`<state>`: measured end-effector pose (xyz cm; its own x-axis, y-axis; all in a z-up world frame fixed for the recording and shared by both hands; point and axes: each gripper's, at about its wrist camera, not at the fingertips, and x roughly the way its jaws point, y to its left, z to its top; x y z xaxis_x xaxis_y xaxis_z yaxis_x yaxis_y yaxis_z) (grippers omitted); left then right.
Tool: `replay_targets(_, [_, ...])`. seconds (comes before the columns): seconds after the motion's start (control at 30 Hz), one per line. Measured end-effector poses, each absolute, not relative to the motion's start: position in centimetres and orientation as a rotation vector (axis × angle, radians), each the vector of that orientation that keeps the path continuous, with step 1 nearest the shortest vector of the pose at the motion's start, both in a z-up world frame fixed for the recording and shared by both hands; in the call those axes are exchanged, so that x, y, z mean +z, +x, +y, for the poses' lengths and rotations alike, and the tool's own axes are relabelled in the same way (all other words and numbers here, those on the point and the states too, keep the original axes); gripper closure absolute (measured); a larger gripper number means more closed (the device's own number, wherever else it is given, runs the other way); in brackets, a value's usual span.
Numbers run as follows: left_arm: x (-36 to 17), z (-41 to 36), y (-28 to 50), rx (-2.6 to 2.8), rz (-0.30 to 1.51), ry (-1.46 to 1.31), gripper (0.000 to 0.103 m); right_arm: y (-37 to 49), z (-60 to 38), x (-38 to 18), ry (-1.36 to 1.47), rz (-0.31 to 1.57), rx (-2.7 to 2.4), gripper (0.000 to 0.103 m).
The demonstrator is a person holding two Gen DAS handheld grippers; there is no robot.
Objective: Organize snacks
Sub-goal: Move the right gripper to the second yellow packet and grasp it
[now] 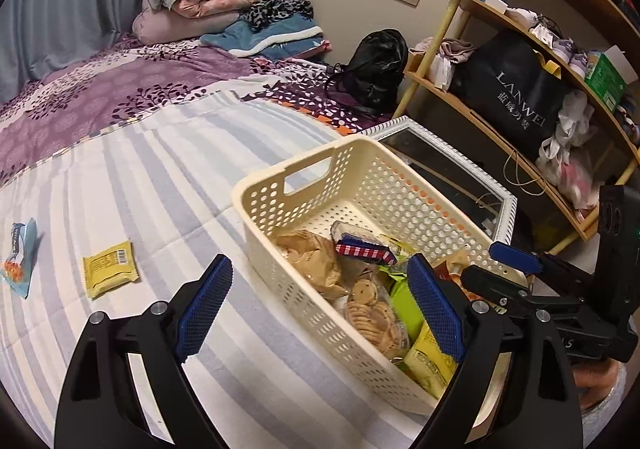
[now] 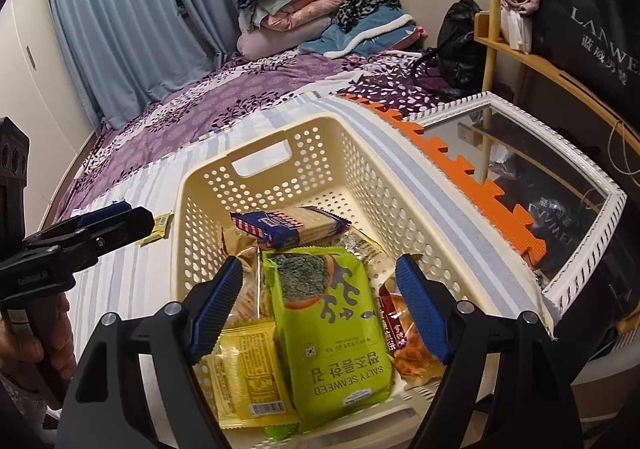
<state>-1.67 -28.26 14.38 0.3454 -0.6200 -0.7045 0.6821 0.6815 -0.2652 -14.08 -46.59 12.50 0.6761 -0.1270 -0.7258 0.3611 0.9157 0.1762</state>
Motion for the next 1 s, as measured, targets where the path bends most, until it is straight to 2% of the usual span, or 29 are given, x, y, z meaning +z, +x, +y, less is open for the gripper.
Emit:
replay_targets(0.1, [14.1,-27.9,-1.5,-0.833,0.886,0.088,0.012,-13.9,-46.2,12.5,0.324,0.787,-0.274,0.025])
replay_targets(0.17, [13.8,-27.5,-1.4,-0.822,0.890,0.088,0.008,-13.6,-46.0,12.5,0.329,0.789,-0.271,0.025])
replay_targets(1.0, [13.3,-18.2,2.6,-0.625,0.882,0.023,0.008,-8.9,-36.3,13.3,0.316,0.775,-0.017,0.024])
